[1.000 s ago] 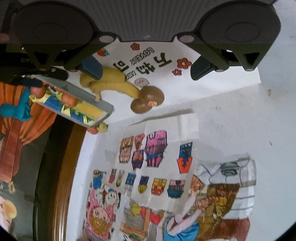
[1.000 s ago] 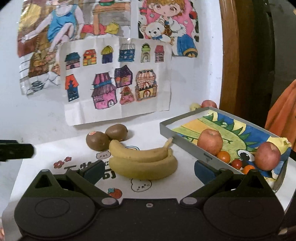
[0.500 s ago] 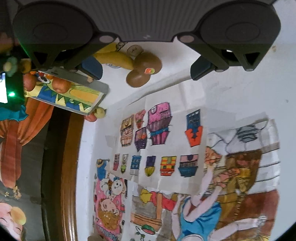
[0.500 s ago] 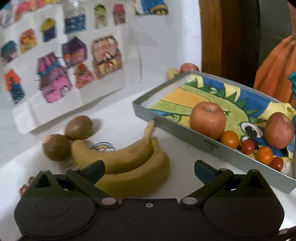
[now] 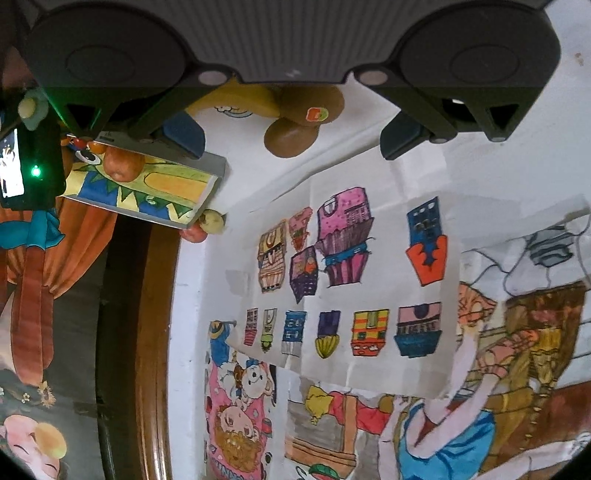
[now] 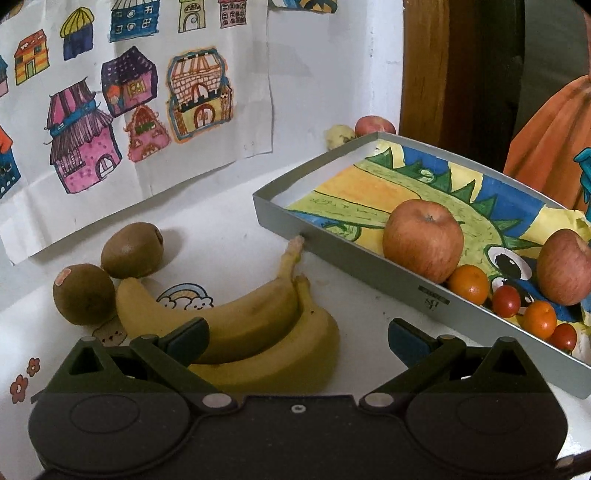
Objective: Organize fruits
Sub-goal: 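Move the left tool toward one banana while the right tool approaches the other banana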
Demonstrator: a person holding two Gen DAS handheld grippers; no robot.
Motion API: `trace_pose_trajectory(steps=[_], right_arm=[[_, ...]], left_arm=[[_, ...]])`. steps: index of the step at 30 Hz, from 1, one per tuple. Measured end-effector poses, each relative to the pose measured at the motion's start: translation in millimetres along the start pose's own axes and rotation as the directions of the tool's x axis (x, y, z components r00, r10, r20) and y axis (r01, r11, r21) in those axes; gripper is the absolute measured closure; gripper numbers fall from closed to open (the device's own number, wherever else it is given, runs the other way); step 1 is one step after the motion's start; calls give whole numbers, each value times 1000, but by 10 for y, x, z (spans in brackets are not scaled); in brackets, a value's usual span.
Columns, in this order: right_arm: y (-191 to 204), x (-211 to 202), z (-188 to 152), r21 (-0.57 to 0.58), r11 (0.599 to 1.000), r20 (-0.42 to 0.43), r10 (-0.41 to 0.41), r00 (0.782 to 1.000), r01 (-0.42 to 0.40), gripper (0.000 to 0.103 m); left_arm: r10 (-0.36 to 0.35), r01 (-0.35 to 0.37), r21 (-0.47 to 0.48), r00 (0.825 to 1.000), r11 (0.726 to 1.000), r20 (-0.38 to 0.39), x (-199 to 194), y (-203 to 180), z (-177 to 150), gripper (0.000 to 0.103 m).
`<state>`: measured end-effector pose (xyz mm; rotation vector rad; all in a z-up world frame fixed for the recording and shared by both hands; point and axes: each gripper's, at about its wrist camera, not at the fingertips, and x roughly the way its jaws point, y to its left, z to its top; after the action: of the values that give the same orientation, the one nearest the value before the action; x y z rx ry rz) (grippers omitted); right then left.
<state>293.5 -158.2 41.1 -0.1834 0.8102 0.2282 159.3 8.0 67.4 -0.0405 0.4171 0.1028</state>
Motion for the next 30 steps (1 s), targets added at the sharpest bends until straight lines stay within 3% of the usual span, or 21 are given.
trace_pose_trajectory(steps=[11, 19, 22, 26, 30], right_arm=[[-133, -86, -124, -13, 1000, -21, 19, 1000, -20, 1], [-391, -419, -328, -79, 996, -51, 36, 998, -40, 1], [-431, -525, -427, -110, 993, -46, 46, 998, -51, 1], [-497, -602, -506, -64, 996, -24, 58, 998, -60, 1], [-542, -706, -644, 29, 997, 11, 72, 997, -72, 1]], left_arm=[[-45, 45, 23, 999, 999, -16, 395, -22, -37, 0], [-157, 159, 79, 987, 984, -26, 730, -45, -102, 0], [-224, 227, 89, 974, 970, -41, 887, -70, -136, 0], [-300, 309, 146, 951, 940, -78, 1072, -212, -191, 0], [-360, 387, 257, 921, 886, -147, 1207, -404, -265, 0]])
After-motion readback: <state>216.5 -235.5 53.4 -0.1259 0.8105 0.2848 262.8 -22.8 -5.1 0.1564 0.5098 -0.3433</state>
